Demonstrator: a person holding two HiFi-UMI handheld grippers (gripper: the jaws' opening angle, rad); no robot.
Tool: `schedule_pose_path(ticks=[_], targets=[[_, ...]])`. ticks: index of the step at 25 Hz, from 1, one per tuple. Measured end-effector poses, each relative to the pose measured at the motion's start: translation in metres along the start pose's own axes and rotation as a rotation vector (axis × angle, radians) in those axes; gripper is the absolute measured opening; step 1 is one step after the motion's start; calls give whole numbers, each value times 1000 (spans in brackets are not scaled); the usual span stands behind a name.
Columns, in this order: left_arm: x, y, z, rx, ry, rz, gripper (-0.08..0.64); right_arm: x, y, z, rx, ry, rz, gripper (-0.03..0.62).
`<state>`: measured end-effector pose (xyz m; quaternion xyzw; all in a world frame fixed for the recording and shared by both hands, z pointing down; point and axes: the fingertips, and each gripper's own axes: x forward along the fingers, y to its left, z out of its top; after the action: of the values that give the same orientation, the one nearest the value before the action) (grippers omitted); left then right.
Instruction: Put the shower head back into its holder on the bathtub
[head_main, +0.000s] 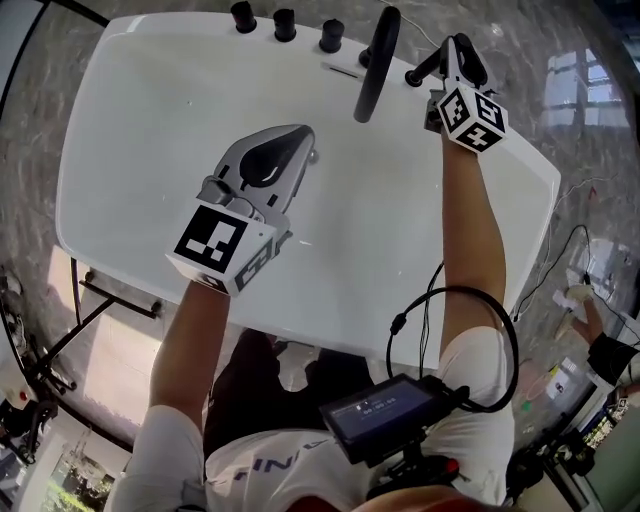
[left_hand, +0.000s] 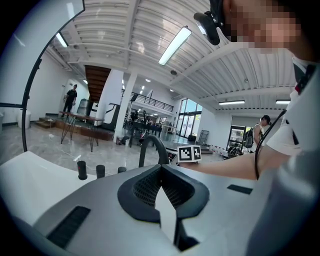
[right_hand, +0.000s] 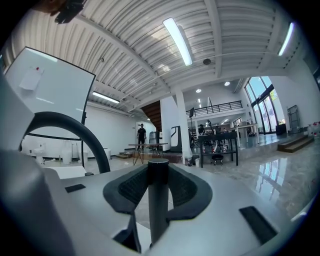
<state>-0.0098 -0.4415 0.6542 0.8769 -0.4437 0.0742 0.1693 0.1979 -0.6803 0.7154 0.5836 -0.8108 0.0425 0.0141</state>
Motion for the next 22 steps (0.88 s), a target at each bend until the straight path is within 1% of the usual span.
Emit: schedule_pose_path(ticks=[3, 7, 13, 18, 22], targets=[[0, 3, -2, 2, 3, -1, 14, 1, -1, -1, -5, -8, 2, 123], [-3, 3, -4, -2, 5, -1, 14, 4, -1, -5, -12, 4, -1, 123], [-2, 3, -7, 0, 15, -8, 14, 2, -1, -21, -9, 24, -9, 123], [-6, 5, -8, -7, 13, -21, 14, -3, 4, -27, -56, 2, -9, 123], [-10, 2, -3, -6, 9, -35, 14, -4, 3, -26, -46, 17, -13, 125]])
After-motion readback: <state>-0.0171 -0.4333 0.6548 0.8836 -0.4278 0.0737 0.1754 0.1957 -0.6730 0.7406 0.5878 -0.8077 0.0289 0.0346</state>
